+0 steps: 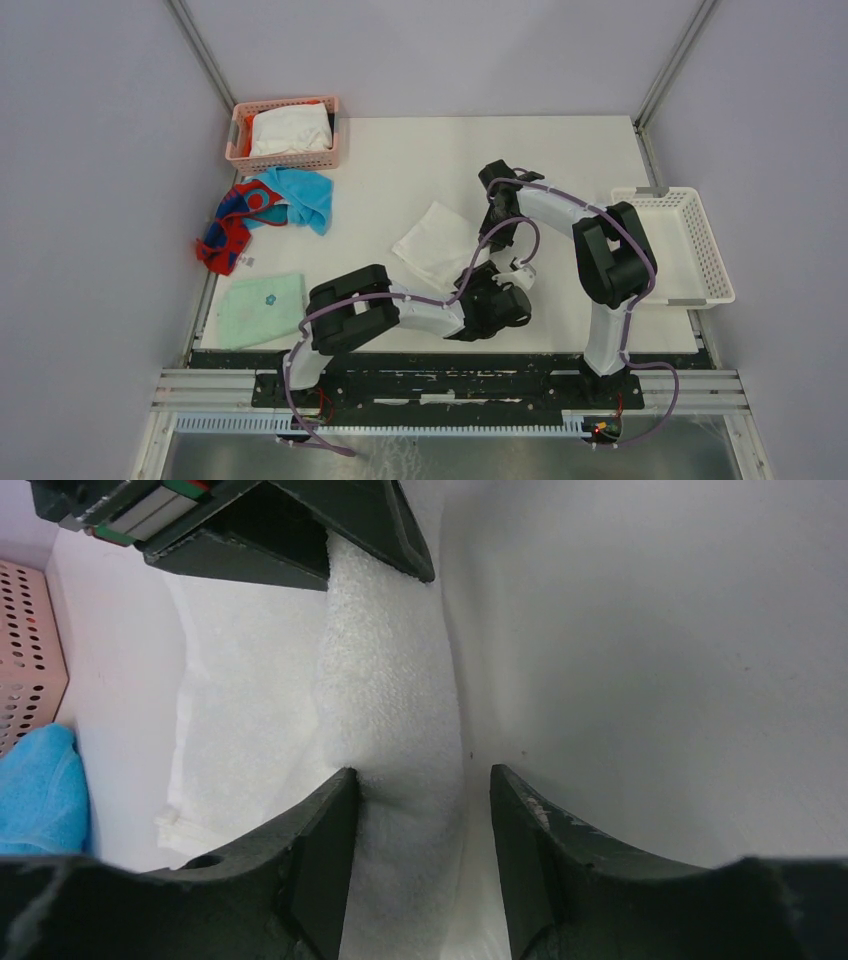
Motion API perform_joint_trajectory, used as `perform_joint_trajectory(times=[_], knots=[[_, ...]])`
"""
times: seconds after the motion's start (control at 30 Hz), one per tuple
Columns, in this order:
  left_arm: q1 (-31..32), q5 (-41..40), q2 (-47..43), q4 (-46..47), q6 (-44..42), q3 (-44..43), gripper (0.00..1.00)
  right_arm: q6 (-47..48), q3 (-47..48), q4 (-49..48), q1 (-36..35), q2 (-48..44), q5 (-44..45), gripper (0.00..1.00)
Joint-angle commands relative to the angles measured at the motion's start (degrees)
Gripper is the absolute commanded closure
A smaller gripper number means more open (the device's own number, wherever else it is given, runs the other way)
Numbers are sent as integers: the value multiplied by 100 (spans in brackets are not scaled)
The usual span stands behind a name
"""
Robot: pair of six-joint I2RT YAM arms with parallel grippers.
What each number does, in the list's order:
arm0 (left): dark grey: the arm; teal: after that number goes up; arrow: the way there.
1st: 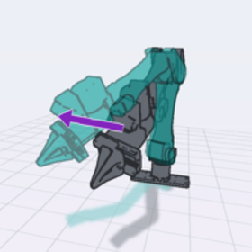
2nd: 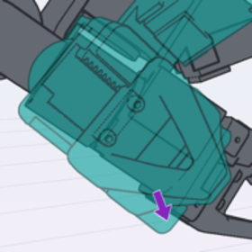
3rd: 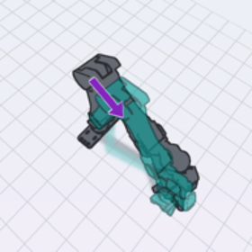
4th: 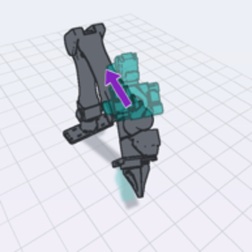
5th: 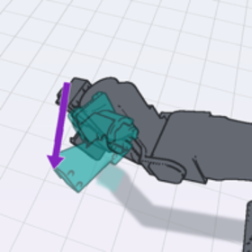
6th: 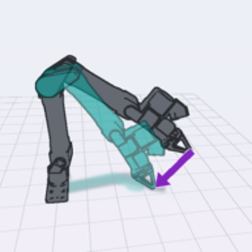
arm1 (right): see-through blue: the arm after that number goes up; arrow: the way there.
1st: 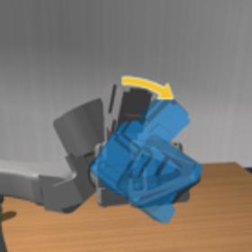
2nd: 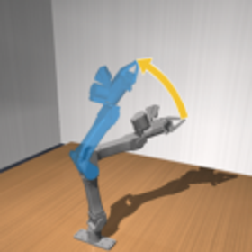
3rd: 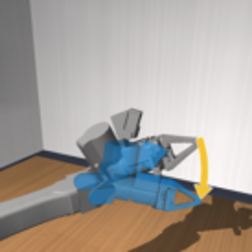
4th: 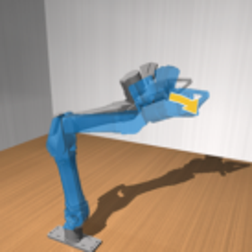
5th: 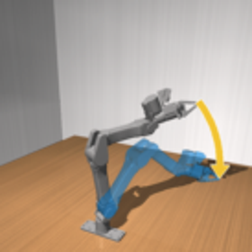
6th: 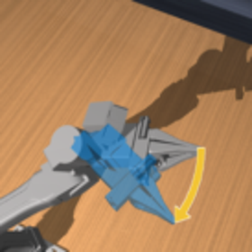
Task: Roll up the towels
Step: Roll the towel at the center of the board.
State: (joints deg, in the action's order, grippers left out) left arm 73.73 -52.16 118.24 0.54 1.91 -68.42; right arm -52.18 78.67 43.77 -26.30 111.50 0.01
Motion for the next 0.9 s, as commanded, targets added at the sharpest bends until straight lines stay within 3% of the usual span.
perform_joint_trajectory(times=[0.0, 0.17, 0.3, 0.63, 0.87], knots=[[-149, 296, 181, 66, 15, -113, 47, 120, -73, 174, -18, 90, -14, 89], [-385, 893, -145, -189, 546, 122, 71, 128, -292, -227, 44, -242, -127, 87], [-680, 1808, -578, -338, 1120, 349, 91, 211, -559, -766, 116, -670, -323, 72], [-2184, 5385, -1272, -111, 2476, 867, 93, 42, -1601, -2588, 407, -1716, -1025, 36], [-3186, 7488, -1062, 632, 3729, 1236, 93, -348, -2679, -4065, 611, -1928, -1311, 27]])
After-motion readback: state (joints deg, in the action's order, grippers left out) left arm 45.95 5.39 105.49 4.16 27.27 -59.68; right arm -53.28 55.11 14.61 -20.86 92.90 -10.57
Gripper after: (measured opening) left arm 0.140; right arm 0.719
